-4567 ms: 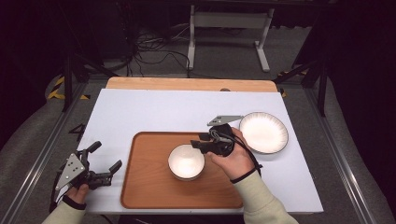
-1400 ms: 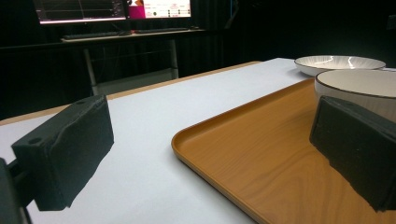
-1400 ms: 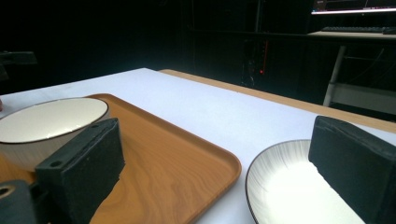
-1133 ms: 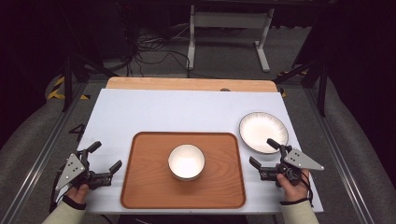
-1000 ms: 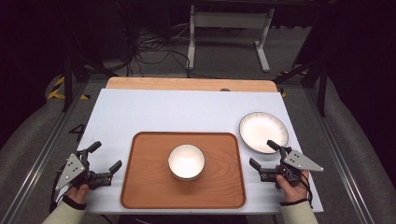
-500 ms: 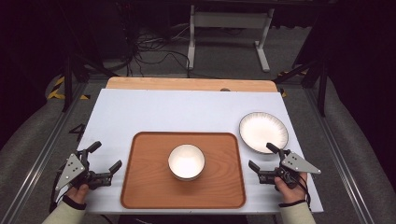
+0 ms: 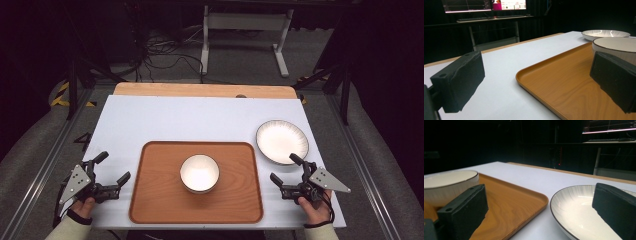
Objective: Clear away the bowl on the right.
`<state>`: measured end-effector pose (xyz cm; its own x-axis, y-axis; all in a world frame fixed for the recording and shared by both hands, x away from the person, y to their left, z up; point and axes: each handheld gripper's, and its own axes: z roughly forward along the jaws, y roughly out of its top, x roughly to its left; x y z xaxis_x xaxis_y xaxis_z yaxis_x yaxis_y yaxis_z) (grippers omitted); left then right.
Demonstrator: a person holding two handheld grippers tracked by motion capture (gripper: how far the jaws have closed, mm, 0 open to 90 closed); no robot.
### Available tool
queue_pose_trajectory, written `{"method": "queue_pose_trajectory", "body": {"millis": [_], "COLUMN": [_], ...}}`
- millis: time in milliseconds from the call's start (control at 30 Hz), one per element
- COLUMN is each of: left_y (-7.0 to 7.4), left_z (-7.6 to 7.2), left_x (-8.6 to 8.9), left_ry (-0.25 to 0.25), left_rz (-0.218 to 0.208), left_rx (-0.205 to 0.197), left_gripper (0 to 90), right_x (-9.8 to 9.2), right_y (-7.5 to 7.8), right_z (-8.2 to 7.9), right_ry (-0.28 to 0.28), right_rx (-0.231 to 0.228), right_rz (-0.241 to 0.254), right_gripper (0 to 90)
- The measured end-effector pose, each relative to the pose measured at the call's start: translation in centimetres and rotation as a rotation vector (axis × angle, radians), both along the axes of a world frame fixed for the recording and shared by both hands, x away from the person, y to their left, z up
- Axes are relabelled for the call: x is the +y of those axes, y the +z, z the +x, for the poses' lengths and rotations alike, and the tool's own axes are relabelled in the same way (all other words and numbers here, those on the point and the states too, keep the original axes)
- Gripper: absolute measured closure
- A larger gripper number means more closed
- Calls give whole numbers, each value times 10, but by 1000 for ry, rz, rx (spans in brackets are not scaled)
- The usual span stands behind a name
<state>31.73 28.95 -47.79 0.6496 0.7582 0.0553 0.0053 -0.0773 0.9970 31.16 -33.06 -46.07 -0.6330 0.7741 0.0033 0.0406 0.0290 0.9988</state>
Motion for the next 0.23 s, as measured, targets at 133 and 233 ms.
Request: {"method": "queue_pose_trajectory", "body": {"millis": [133,233], "left_y": [0,0], "left_z": [0,0], "left_x": [0,0], "left_ry": [0,0], "left_rz": [0,0], "left_rx": [0,0], "left_gripper": [2,2], "right_x": [0,3], "right_y": [0,0], "right_z": [0,0], "right_ry": [-7,-19], "right_rx": [3,3], "right_rz": [-1,-29], "right_gripper": [3,3]}}
